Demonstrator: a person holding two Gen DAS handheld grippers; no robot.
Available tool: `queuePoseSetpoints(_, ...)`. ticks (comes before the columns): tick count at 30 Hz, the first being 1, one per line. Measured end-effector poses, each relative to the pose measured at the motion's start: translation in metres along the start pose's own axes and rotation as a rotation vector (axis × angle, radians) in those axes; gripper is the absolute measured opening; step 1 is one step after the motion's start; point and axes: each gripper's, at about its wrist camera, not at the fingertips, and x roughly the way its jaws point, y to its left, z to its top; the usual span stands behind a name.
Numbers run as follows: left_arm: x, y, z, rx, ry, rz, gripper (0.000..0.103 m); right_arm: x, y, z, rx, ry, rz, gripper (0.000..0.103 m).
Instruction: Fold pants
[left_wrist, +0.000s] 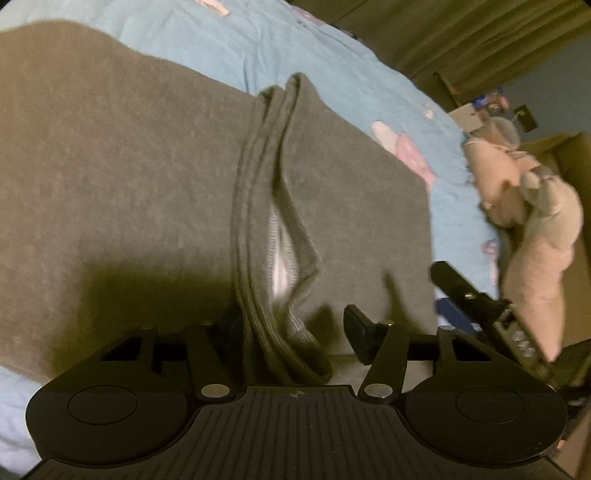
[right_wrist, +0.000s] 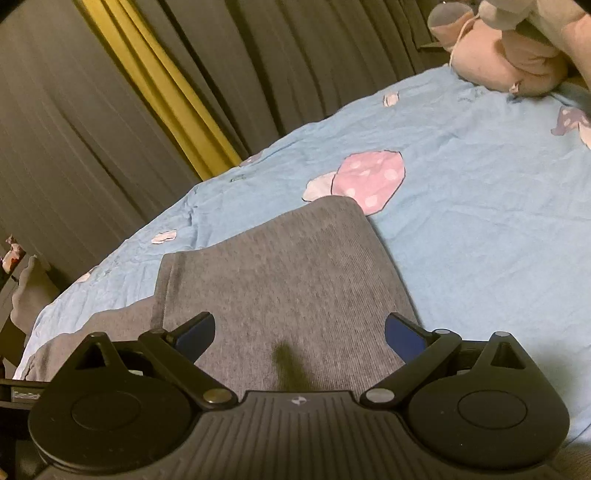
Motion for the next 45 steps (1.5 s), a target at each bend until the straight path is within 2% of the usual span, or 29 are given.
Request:
queuePoseSetpoints(2, 0.003, 0.004, 0.0, -0.014, 0.008, 0.0, 0.054, 0.001, -0.002, 0.0, 0.008, -0.002, 0.001, 0.099)
queuePoseSetpoints(4, 0.007, 0.008, 0.001, -0.024, 0.021, 0.001, 0.04, 0.001, -0.002, 0.0, 0.005, -0.002, 0.0, 0.099)
queuePoseSetpoints(6, 0.012, 0.006, 0.002, 0.002, 0.028, 0.03, 0.02, 0.002, 0.0, 0.0, -0.007, 0.0, -0.007, 0.099)
queuePoseSetpoints(9, 0.005, 0.009, 0.002, -0.018, 0.001, 0.022, 0.018, 0.003, 0.004, -0.001, -0.029, 0.005, -0.033, 0.099)
queuePoseSetpoints(13, -0.016, 0.0, -0.009, 0.048, -0.08, 0.018, 0.017, -0.006, 0.011, -0.003, -0.076, -0.05, -0.052, 0.099)
queuePoseSetpoints(17, -0.031, 0.013, -0.015, -0.03, -0.107, -0.028, 0.017, -0.016, 0.014, -0.003, -0.097, -0.104, 0.038, 0.099)
queuePoseSetpoints(20, -0.035, 0.022, -0.022, -0.01, -0.141, 0.059, 0.017, -0.022, 0.01, -0.002, -0.064, -0.126, 0.14, 0.099)
queuePoseSetpoints(22, -0.038, 0.031, -0.024, -0.021, -0.139, 0.077, 0.017, -0.019, 0.01, -0.001, -0.057, -0.1, 0.143, 0.099)
queuePoseSetpoints(24, -0.04, 0.038, -0.022, -0.047, -0.144, 0.076, 0.017, -0.011, 0.01, 0.001, -0.047, -0.028, 0.119, 0.099)
queuePoseSetpoints(28, -0.043, 0.032, -0.017, -0.006, -0.179, 0.114, 0.017, 0.008, 0.014, -0.002, -0.069, 0.089, 0.077, 0.099)
queuePoseSetpoints(31, -0.039, 0.033, -0.013, 0.007, -0.139, 0.114, 0.022, 0.011, 0.02, -0.007, -0.114, 0.097, 0.057, 0.099)
queuePoseSetpoints(33, -0.039, 0.034, -0.008, 0.013, -0.141, 0.14, 0.035, 0.011, 0.022, -0.01, -0.12, 0.094, 0.044, 0.099)
queuePoseSetpoints(34, -0.042, 0.033, -0.005, 0.015, -0.167, 0.154, 0.04, 0.012, 0.022, -0.01, -0.116, 0.091, 0.036, 0.099)
queuePoseSetpoints(35, -0.044, 0.031, -0.001, 0.02, -0.19, 0.152, 0.052, 0.015, 0.021, -0.008, -0.106, 0.098, 0.022, 0.099)
queuePoseSetpoints(36, -0.046, 0.028, 0.004, 0.028, -0.211, 0.142, 0.058, 0.016, 0.018, -0.007, -0.093, 0.109, 0.013, 0.099)
queuePoseSetpoints(38, -0.044, 0.024, 0.016, 0.051, -0.224, 0.139, 0.061, 0.019, 0.014, -0.006, -0.062, 0.123, 0.006, 0.099)
queuePoseSetpoints(40, -0.035, 0.019, 0.028, 0.073, -0.21, 0.184, 0.061, 0.021, 0.009, -0.007, -0.042, 0.136, -0.008, 0.099)
queuePoseSetpoints(45, -0.009, 0.027, 0.046, 0.059, -0.145, 0.206, 0.061, 0.025, 0.009, -0.011, -0.043, 0.159, -0.022, 0.099)
